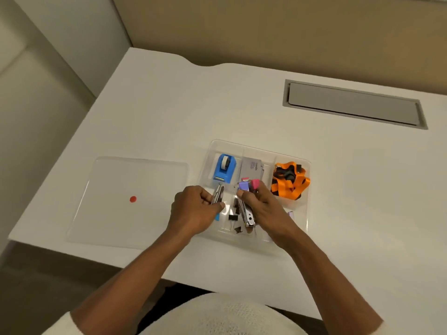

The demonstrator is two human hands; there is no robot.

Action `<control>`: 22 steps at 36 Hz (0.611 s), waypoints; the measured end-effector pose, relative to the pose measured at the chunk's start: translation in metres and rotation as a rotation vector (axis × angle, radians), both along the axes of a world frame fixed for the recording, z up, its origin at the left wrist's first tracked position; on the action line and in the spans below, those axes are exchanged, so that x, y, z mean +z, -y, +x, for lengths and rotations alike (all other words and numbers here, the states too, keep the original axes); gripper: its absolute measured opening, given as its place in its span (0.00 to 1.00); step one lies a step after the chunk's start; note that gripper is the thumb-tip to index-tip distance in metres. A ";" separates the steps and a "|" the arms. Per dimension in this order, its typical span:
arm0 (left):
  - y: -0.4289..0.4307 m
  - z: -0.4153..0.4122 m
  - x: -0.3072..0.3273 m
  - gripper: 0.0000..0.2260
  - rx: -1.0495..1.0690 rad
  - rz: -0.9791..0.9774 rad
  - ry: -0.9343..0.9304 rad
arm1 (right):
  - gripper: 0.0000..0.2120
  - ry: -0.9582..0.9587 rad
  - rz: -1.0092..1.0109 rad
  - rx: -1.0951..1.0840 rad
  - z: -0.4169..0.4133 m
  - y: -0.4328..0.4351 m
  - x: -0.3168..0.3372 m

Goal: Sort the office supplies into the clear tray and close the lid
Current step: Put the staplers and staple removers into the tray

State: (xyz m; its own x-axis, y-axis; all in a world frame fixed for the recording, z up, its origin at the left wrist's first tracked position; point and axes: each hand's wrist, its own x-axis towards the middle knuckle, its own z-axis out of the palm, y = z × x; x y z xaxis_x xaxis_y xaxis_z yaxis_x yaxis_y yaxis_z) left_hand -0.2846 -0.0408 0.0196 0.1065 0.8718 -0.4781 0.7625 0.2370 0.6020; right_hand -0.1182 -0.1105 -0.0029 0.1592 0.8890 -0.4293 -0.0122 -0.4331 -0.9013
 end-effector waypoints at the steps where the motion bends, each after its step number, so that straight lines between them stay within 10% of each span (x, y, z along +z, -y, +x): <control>1: -0.002 -0.004 -0.003 0.10 -0.005 0.011 -0.021 | 0.12 0.017 -0.013 0.015 -0.006 -0.006 -0.003; 22: -0.001 -0.013 -0.042 0.22 -0.604 0.379 -0.450 | 0.11 0.147 -0.155 -0.092 -0.040 -0.025 -0.018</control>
State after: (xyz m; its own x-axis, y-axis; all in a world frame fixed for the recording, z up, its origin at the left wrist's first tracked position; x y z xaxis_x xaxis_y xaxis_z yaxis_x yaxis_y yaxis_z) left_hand -0.2974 -0.0397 -0.0223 0.4758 0.8362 -0.2729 0.8794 -0.4458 0.1671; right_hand -0.1578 -0.0859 -0.0209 0.3075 0.7932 -0.5257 0.0684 -0.5694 -0.8192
